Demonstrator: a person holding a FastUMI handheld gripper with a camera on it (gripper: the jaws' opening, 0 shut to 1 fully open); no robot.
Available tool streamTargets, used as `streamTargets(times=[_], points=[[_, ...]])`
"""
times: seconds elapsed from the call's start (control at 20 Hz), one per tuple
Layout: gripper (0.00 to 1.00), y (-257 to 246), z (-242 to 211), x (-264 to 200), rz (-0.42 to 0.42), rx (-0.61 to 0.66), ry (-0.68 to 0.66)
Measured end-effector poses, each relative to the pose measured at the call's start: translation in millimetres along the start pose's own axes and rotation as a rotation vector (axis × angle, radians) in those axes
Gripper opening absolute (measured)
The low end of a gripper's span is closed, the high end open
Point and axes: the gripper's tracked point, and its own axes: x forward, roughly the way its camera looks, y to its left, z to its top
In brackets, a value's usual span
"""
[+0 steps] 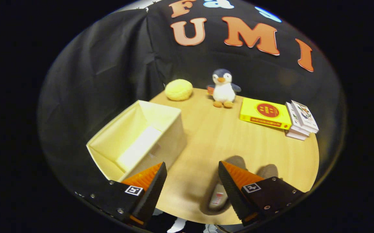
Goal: Open the storage box then place both shoes into the box .Put the left shoe in first, then the right shoe, with the right side of both shoes facing outward in a uniform manner.
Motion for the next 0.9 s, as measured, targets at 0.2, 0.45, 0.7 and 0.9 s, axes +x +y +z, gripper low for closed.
streamTargets(times=[0.2,0.45,0.7,0.9], points=[[0.96,-40,-43,1,-0.061,0.060,0.042],[0.90,-78,-80,27,-0.145,0.039,0.104],[0.67,-103,-84,65,-0.185,0.068,0.153],[0.42,-101,-87,84,-0.183,0.079,0.183]])
